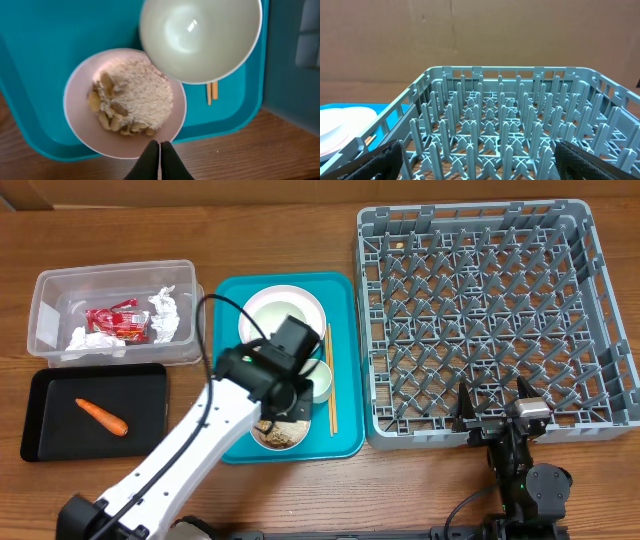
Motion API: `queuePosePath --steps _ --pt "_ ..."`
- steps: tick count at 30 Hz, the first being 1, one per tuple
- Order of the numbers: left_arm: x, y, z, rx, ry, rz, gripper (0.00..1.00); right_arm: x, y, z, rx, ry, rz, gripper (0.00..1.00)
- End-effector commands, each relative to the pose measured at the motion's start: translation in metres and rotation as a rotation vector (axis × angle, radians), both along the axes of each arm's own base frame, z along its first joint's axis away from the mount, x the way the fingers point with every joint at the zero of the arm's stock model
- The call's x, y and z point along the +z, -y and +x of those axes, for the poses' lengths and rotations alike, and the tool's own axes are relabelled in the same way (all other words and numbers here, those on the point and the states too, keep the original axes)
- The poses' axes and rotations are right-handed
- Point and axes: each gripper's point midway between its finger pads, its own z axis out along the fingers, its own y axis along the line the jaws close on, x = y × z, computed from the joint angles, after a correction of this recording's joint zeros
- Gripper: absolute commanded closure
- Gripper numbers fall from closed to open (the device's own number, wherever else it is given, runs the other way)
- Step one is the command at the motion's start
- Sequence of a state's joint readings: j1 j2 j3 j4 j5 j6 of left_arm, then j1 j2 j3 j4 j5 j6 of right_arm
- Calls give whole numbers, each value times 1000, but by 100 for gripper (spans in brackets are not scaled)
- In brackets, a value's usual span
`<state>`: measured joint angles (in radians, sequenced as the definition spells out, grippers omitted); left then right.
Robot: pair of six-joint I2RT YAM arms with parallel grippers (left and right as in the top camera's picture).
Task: Sort waste into correct bins and load items into the dishwasher
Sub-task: 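Return the left gripper to the rice bowl and grasp its rim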
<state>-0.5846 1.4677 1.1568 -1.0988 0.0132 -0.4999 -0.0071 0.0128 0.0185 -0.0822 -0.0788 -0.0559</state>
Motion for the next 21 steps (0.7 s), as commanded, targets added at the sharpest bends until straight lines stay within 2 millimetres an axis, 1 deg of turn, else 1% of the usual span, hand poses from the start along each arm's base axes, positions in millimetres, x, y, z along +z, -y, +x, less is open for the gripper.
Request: queuePosePath --steps 1,3,6,8,11,15,19,21 --pt "-14 5 -4 23 -37 37 92 -2 1 0 -4 4 4 0" --pt "-24 7 -7 14 -67 58 92 -2 1 0 -4 4 4 0" --pt "-38 8 -10 9 -118 77 87 -2 1 0 -5 4 4 0" --pt "-44 9 -11 8 -142 84 84 -2 1 0 -5 4 4 0" --pt "-53 9 -13 -10 -172 101 83 -2 1 0 -4 4 4 0" --pt "-60 8 -14 -23 -193 117 84 -2 1 0 -4 4 4 0" --pt "-61 9 -15 -27 -199 116 84 -2 1 0 -5 4 4 0" --pt "-60 12 -18 -46 -213 95 83 -2 1 0 -4 4 4 0"
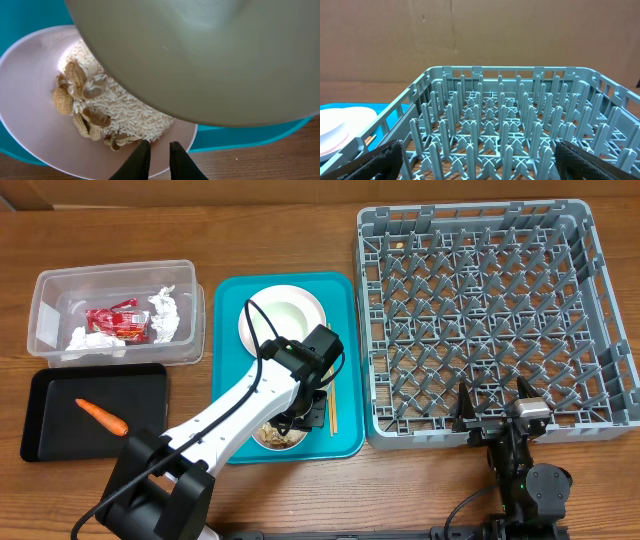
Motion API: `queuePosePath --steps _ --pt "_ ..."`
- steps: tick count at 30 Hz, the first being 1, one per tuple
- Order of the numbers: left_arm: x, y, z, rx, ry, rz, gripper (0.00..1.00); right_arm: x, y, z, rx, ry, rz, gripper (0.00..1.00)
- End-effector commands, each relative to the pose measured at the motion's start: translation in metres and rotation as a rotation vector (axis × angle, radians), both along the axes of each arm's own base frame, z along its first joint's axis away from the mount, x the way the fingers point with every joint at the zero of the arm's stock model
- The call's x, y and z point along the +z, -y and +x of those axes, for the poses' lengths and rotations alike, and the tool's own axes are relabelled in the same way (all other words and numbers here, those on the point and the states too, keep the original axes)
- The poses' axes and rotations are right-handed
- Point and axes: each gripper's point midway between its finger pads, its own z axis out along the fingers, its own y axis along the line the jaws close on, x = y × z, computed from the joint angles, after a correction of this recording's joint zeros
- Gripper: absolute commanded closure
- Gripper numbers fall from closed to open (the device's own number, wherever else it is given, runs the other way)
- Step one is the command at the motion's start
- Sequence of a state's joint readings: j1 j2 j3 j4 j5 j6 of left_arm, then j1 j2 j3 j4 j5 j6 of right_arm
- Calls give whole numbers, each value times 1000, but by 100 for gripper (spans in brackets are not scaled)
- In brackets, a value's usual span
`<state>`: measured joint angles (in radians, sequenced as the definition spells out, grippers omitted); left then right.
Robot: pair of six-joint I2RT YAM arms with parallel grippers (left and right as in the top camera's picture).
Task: Sort waste into correct bins and load items into the dishwasher
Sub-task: 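Return the left gripper to the rice bowl and grasp its rim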
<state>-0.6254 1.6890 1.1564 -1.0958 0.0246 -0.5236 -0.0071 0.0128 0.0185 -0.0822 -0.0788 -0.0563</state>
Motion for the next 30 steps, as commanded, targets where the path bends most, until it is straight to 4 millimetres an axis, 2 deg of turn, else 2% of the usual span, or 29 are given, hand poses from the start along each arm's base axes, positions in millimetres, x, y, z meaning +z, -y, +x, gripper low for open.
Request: queuePosePath --steps 1,7,12,20,26,30 --pt "-2 9 -8 -48 -40 -48 82 -2 1 0 -4 4 5 0" --pt "-1 15 -12 -145 -61 -93 80 -2 1 0 -5 4 5 0" --pt "-1 14 -11 -149 -59 -90 75 -2 1 0 -5 4 5 0" --pt "-2 15 -9 -150 -47 -91 72 -2 1 0 -5 4 5 0" --pt "-4 13 -8 -166 -27 -58 73 -2 1 0 -4 4 5 0" --pt "-4 18 -10 -203 0 -30 74 -2 1 0 -4 4 5 0"
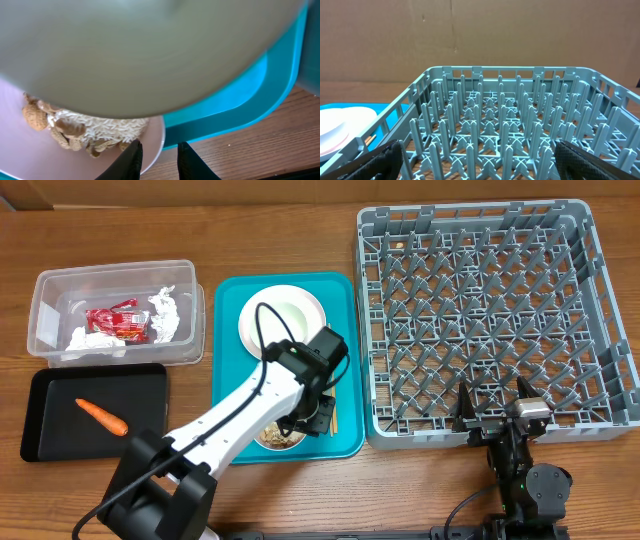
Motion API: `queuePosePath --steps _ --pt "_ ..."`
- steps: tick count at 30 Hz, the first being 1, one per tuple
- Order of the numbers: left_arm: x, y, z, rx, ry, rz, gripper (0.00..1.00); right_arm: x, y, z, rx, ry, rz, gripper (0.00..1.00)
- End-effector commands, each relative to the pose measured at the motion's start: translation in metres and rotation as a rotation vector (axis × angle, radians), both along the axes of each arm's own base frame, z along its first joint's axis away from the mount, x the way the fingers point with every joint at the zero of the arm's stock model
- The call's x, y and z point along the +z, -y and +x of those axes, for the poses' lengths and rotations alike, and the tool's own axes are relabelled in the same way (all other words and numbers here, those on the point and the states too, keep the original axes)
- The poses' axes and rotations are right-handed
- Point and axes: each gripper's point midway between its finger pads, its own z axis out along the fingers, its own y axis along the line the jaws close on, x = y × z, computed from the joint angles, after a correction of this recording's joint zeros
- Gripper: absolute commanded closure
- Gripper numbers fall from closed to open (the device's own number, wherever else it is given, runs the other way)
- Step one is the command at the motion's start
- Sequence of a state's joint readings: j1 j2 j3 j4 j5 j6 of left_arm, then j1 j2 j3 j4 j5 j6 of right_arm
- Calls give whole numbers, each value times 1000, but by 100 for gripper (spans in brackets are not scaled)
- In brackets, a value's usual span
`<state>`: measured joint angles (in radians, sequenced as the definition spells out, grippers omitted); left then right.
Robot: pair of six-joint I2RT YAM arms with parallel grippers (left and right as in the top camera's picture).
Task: Sort waste into correct bins and load items into the dishwasher
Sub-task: 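Return the left gripper to the rice bowl and grasp its rim, then lift the rice bowl with the left gripper and carry it left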
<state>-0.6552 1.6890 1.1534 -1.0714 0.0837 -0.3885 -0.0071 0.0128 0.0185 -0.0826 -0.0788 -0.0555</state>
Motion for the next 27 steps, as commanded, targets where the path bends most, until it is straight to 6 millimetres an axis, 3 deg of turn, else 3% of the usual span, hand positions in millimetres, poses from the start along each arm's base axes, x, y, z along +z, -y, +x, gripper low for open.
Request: queuePosePath --steps 1,6,27 --pt "-4 1 -3 -41 36 54 74 -2 1 0 -4 4 4 0" --pt "-3 -6 -1 1 98 150 74 -2 1 0 -4 4 4 0" --pt "-18 -8 -1 -3 125 155 74 -2 1 0 -4 4 4 0"
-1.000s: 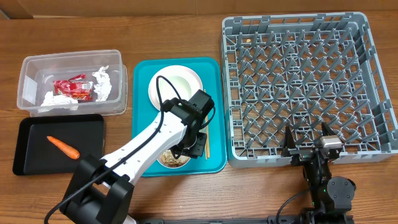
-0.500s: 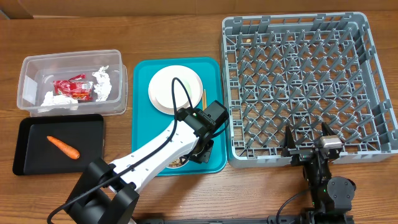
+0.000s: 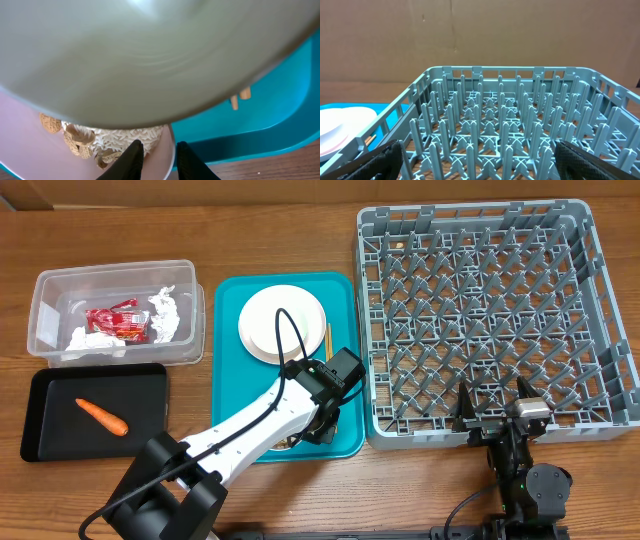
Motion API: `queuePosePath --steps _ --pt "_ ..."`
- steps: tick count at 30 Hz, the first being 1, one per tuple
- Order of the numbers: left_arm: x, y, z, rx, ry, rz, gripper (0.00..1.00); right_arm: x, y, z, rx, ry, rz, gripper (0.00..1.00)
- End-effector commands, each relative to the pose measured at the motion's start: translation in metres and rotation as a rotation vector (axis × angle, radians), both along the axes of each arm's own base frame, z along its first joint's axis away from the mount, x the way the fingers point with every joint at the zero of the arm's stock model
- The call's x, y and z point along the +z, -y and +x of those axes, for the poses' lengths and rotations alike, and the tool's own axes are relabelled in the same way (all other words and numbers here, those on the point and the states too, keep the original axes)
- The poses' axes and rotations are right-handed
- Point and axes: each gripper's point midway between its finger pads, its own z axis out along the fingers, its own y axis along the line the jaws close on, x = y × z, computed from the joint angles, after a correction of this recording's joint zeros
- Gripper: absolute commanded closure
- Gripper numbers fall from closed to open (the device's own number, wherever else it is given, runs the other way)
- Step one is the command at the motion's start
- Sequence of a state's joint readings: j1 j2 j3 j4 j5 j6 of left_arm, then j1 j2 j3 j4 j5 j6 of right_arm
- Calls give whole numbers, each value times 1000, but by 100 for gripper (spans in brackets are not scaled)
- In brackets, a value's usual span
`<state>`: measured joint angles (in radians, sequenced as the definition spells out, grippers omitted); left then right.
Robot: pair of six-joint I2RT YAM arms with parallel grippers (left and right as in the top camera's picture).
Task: Sort waste into correct bins and load items into the dishwasher
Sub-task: 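Lift the rice bowl with the left gripper and carry it left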
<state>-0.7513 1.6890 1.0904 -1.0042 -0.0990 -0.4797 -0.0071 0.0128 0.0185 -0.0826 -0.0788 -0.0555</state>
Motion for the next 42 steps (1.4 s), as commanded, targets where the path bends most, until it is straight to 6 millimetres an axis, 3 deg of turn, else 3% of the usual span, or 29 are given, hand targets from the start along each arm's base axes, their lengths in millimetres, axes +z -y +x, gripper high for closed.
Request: queuePosePath --steps 1,12,16,21,29,34,42 --pt "-3 -2 -1 9 3 15 74 -2 1 0 -5 4 4 0" --pt "-14 -6 -5 9 0 18 75 -2 1 0 -4 4 4 0" --pt "-14 -6 -6 8 -2 20 80 -2 1 0 -5 4 4 0" --pt "-14 -7 -7 5 -6 24 96 -2 1 0 -4 4 4 0" --pt "-13 -11 -8 7 -11 40 96 -2 1 0 -4 4 4 0" --pt "-1 -27 0 68 30 110 96 -2 1 0 -5 4 4 0" --pt "32 -22 19 112 61 90 96 -2 1 0 -5 4 4 0"
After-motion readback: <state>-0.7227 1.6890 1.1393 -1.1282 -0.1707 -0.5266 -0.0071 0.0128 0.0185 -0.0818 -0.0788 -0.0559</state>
